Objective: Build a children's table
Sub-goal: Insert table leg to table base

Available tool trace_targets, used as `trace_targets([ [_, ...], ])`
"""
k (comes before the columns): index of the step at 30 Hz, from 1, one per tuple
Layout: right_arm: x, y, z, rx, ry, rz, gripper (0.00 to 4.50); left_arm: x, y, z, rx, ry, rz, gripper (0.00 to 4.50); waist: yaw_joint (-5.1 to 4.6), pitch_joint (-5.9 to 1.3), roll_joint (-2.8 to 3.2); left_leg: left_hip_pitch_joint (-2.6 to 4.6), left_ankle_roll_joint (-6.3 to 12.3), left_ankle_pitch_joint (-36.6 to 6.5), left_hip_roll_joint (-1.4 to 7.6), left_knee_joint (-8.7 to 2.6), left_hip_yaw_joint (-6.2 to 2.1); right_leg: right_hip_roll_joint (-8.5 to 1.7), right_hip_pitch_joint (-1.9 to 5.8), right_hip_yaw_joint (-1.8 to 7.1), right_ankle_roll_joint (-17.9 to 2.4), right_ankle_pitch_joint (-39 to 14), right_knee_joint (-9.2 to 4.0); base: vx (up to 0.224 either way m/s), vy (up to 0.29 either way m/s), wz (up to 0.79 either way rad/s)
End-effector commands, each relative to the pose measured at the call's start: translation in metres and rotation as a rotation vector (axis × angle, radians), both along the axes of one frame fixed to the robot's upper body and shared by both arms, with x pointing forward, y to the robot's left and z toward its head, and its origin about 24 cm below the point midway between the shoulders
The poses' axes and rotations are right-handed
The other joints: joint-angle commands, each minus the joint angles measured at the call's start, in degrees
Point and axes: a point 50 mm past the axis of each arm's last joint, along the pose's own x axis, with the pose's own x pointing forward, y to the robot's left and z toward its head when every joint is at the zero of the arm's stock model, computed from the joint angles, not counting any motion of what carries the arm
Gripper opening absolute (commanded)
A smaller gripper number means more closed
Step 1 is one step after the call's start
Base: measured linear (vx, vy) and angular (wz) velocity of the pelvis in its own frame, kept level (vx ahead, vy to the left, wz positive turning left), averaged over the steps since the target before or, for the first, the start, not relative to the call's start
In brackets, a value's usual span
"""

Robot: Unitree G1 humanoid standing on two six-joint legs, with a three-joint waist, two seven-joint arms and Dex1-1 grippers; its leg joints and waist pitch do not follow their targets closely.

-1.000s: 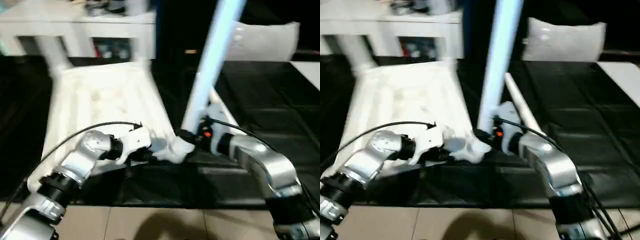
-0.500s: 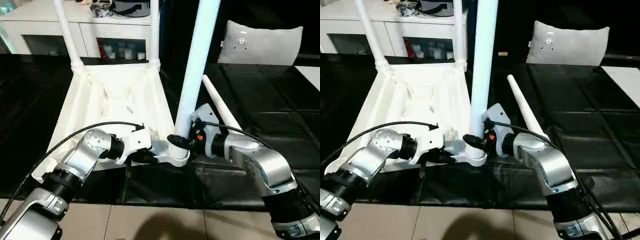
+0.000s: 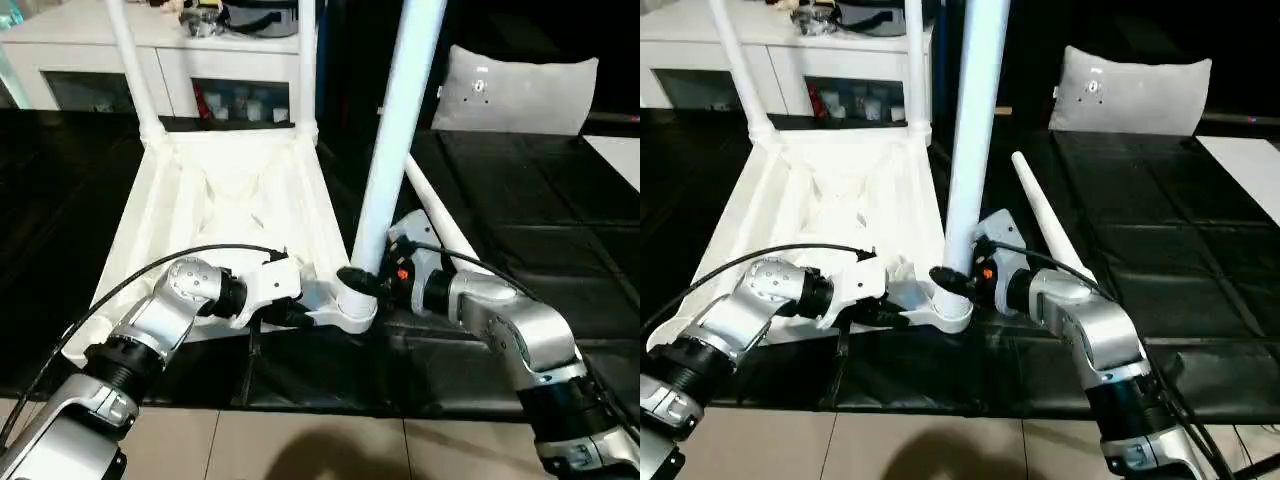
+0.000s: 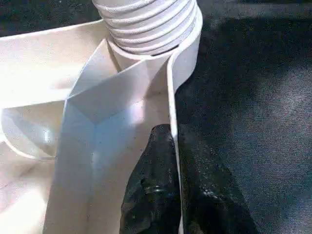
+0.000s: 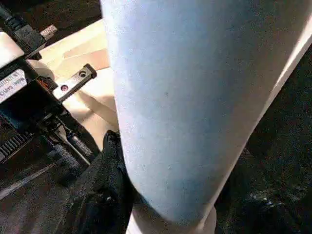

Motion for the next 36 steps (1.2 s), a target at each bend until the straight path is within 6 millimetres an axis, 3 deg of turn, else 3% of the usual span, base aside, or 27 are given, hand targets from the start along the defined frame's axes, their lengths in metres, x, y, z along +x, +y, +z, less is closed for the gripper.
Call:
trace_targets([
  [1,-0.006,0.001,-0.016,-0.009,0.078,0.005,1.88,-0.002,-0.002,-0.005,0.047,0.011,-0.032,0.0,-0.32,-3.17,0.37,0.32,-0.33,-18.04,0.62,-4.47,0.26,-3.27,2.29,2.21,-5.14,-28.12,-4.93,0.0,0.0,0.0],
  [5,-0.009,-0.007,-0.025,0.107,0.137,-0.057,1.88,0.0,-0.001,-0.003,0.016,0.021,0.002,0.0,-0.12,-3.17,0.85,0.42,-0.16,-18.14,0.7,-4.47,0.33,-3.38,2.17,2.44,-6.23,-26.14,-4.88,0.0,0.0,0.0],
  [6,-0.01,-0.01,-0.027,0.135,0.149,-0.076,1.88,0.0,-0.001,-0.003,0.008,0.024,0.01,0.0,-0.14,-3.24,0.62,0.32,-0.09,-18.04,0.74,-4.52,0.34,-3.32,2.3,2.4,-6.69,-25.04,-4.74,0.0,0.0,0.0],
  [7,-0.012,-0.013,-0.031,0.176,0.169,-0.106,1.88,0.001,-0.002,-0.003,0.0,0.026,0.017,0.0,0.03,-3.2,1.14,0.39,-0.22,-18.15,0.75,-4.55,0.24,-3.35,2.28,2.37,-6.98,-24.65,-4.63,0.0,0.0,0.0],
  [10,-0.017,-0.016,-0.037,0.22,0.185,-0.149,1.88,0.002,-0.001,-0.002,-0.002,0.021,0.027,0.0,-0.04,-3.25,1.03,0.21,-0.09,-18.21,0.71,-4.64,0.29,-3.25,2.52,2.38,-7.76,-22.78,-4.55,0.0,0.0,0.0],
  [11,-0.02,-0.018,-0.041,0.237,0.191,-0.173,1.88,0.003,-0.001,-0.002,-0.004,0.018,0.033,0.0,0.03,-3.08,1.56,0.26,-0.07,-18.58,0.66,-4.67,0.32,-3.23,2.37,2.39,-7.77,-23.27,-4.67,0.0,0.0,0.0],
  [12,-0.02,-0.018,-0.041,0.237,0.191,-0.173,1.88,0.003,-0.001,-0.002,-0.004,0.018,0.033,0.0,0.05,-3.06,1.34,0.38,0.05,-19.07,0.57,-4.61,0.37,-3.25,2.31,2.29,-7.47,-24.68,-4.86,0.0,0.0,0.0],
  [13,-0.022,-0.02,-0.044,0.242,0.193,-0.188,1.88,0.003,-0.001,-0.001,-0.004,0.017,0.035,0.0,0.06,-3.06,1.61,0.34,-0.02,-19.06,0.54,-4.66,0.25,-3.25,2.45,2.23,-7.28,-25.18,-4.76,0.0,0.0,0.0],
  [14,-0.025,-0.021,-0.048,0.242,0.189,-0.204,1.88,0.004,-0.001,-0.001,-0.003,0.017,0.035,0.0,0.03,-3.05,1.51,0.28,0.11,-18.96,0.55,-4.71,0.31,-3.26,2.44,2.25,-6.97,-25.65,-4.96,0.0,0.0,0.0],
  [18,-0.031,-0.023,-0.052,0.205,0.146,-0.232,1.88,0.006,0.0,0.001,0.0,0.014,0.039,0.0,-0.16,-2.85,2.14,0.49,0.16,-21.07,0.39,-4.82,0.11,-3.24,2.11,1.9,-4.7,-30.62,-5.78,0.0,0.0,0.0],
  [20,-0.033,-0.023,-0.05,0.101,0.077,-0.215,1.88,0.007,0.001,0.003,0.009,0.007,0.038,0.0,-0.18,-2.71,2.44,0.35,0.2,-21.22,0.32,-4.88,0.04,-3.18,2.08,1.84,-4.27,-31.09,-5.81,0.0,0.0,0.0],
  [22,-0.034,-0.022,-0.049,0.031,0.034,-0.184,1.88,0.007,0.001,0.003,0.015,0.004,0.034,0.0,-0.25,-2.61,2.3,0.36,0.08,-21.36,0.26,-4.92,0.05,-3.06,2.09,1.82,-3.45,-32.1,-5.95,0.0,0.0,0.0],
  [24,-0.033,-0.02,-0.047,-0.006,0.014,-0.16,1.88,0.007,0.001,0.003,0.016,0.004,0.033,0.0,-0.32,-2.54,2.56,0.52,0.22,-22.16,0.18,-4.85,0.02,-3.12,1.84,1.74,-3.09,-33.54,-6.17,0.0,0.0,0.0],
  [29,-0.033,-0.01,-0.043,-0.093,0.042,-0.019,1.88,0.005,0.001,0.004,0.026,0.006,0.017,0.0,-0.81,-1.97,2.09,0.47,0.59,-24.0,0.11,-4.98,-0.16,-2.94,1.55,1.58,-2.15,-35.49,-6.53,0.0,0.0,0.0],
  [31,-0.036,-0.009,-0.046,-0.116,0.062,0.018,1.88,0.005,0.001,0.005,0.026,0.006,0.013,0.0,-0.88,-1.95,2.18,0.55,0.8,-24.23,0.17,-4.96,-0.13,-3.04,1.38,1.73,-2.27,-35.4,-6.56,0.0,0.0,0.0],
  [34,-0.044,-0.009,-0.056,-0.167,0.101,0.113,1.88,0.007,0.001,0.009,0.03,0.004,0.007,0.0,-1.03,-1.47,1.98,0.37,0.99,-24.68,0.28,-5.23,-0.22,-2.96,1.32,1.87,-2.05,-35.08,-6.48,0.0,0.0,0.0],
  [35,-0.046,-0.009,-0.057,-0.169,0.108,0.12,1.88,0.008,0.0,0.01,0.03,0.002,0.005,0.0,-1.15,-0.77,1.65,0.28,1.3,-24.89,0.25,-5.43,-0.16,-2.89,1.0,2.08,-2.1,-35.0,-6.55,0.0,0.0,0.0],
  [36,-0.046,-0.009,-0.058,-0.171,0.112,0.127,1.88,0.009,0.0,0.012,0.031,-0.001,0.005,0.0,-1.11,-0.63,1.59,0.35,1.48,-24.68,0.35,-5.55,-0.1,-2.98,0.93,2.28,-2.39,-34.44,-6.54,0.0,0.0,0.0],
])
